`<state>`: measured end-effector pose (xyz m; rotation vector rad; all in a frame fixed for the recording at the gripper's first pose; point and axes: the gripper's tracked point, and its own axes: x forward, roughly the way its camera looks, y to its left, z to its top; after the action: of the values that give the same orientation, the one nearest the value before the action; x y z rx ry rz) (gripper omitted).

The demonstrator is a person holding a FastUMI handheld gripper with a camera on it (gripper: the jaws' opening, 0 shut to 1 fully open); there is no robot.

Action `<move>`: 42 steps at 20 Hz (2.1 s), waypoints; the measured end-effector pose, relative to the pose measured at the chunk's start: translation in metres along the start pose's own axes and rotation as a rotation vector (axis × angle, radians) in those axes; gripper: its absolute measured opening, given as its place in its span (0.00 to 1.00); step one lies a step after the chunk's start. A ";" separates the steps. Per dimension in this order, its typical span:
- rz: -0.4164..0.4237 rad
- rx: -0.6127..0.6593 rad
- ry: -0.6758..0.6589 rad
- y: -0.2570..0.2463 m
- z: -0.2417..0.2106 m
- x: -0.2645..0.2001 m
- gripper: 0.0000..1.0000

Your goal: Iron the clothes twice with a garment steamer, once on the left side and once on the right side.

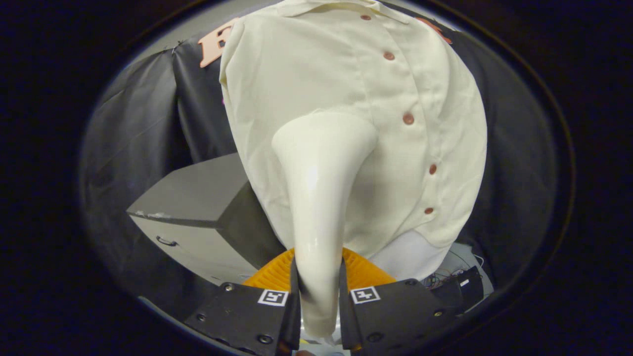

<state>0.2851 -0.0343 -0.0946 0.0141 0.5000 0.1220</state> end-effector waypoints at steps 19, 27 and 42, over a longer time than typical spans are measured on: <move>-0.007 -0.014 0.277 -0.036 -0.151 0.028 0.31; 0.062 -0.085 0.139 -0.022 -0.068 -0.041 0.29; 0.021 -0.124 -0.114 -0.060 0.176 -0.137 0.29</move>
<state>0.2571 -0.1076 0.1229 -0.0947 0.3782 0.1712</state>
